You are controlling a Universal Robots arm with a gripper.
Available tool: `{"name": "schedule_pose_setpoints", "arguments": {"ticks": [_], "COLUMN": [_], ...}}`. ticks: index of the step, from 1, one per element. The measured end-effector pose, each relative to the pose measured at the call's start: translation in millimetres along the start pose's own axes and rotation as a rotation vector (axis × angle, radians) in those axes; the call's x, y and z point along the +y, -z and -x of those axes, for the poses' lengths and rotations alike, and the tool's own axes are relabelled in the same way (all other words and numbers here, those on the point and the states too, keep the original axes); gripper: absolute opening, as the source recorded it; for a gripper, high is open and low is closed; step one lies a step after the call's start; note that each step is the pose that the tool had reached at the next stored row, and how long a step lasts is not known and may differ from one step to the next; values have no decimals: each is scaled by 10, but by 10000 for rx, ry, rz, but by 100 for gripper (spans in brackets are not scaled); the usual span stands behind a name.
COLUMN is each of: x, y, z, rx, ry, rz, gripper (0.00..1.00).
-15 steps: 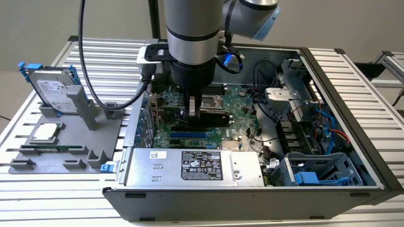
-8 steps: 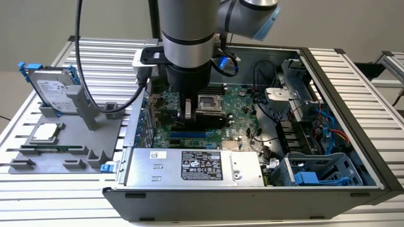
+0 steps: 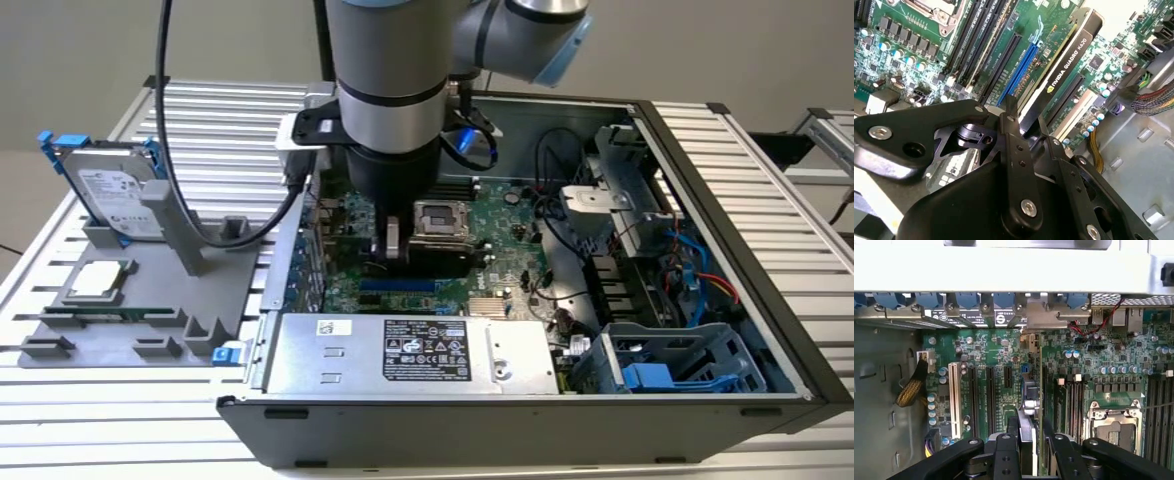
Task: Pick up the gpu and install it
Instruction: 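Insert the gpu into the slot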
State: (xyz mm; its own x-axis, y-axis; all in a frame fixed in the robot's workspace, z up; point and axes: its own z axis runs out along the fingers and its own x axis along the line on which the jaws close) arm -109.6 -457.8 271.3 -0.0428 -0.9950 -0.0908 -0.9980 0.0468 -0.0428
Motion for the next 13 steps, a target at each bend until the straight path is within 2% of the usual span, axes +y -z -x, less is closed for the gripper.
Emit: {"name": "schedule_pose_setpoints", "arguments": {"ticks": [13], "x": [55], "y": [-104], "z": [-9], "rx": [0], "ry": [0], "rz": [0], "gripper": [0]}}
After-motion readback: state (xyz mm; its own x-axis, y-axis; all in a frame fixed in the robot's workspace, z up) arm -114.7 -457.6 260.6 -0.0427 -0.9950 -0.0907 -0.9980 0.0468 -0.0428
